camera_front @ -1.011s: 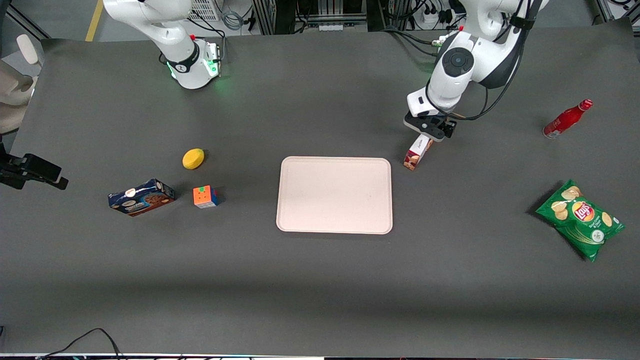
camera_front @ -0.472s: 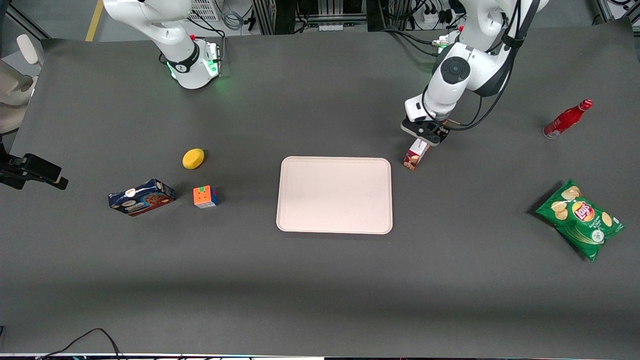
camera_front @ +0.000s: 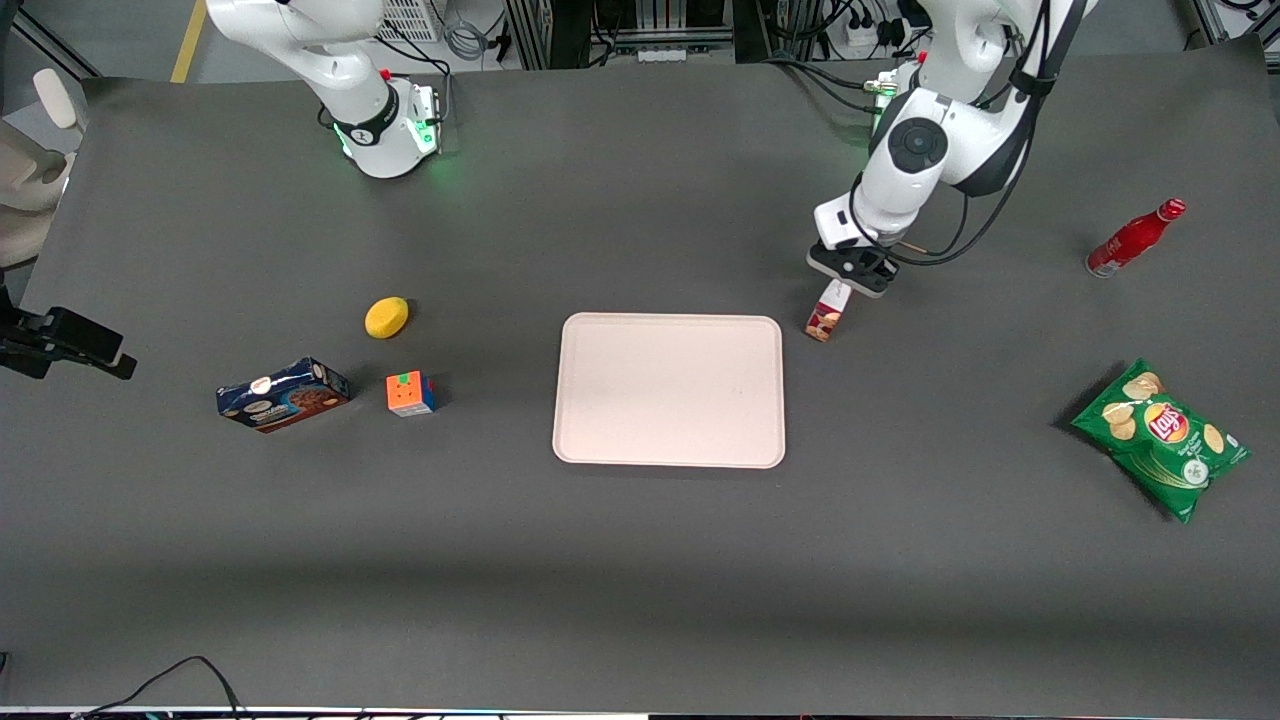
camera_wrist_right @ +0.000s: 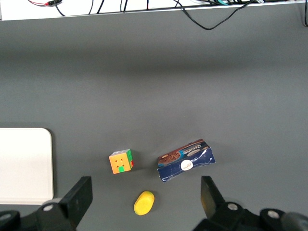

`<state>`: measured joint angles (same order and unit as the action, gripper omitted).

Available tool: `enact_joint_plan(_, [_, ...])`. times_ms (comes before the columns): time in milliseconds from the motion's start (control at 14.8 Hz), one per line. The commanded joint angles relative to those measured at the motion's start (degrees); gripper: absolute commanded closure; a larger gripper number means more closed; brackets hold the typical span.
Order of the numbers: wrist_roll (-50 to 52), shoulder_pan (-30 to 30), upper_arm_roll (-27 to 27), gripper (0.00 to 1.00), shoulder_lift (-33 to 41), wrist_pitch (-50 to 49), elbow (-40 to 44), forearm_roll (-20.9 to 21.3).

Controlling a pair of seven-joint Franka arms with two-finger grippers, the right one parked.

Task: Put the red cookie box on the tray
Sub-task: 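Close the left gripper on the cookie box and lift it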

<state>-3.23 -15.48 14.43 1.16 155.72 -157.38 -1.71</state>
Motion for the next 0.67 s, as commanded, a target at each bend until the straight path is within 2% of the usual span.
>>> enact_joint_plan(0, [0.1, 0.5, -2.0, 1.0, 4.2, -16.9, 10.4, -0.8])
enact_joint_plan(135, [0.2, 0.5, -2.2, 1.0, 3.9, -30.5, 21.9, -2.6])
enact_joint_plan(337, [1.1, 0.5, -2.1, 1.0, 0.0, -44.1, 38.4, -2.9])
enact_joint_plan(472, [4.9, 0.4, -1.6, 1.0, -4.6, -47.4, 47.3, -4.2])
enact_joint_plan(607, [11.6, 0.3, 1.6, 1.0, -9.5, -46.2, 53.0, -6.3])
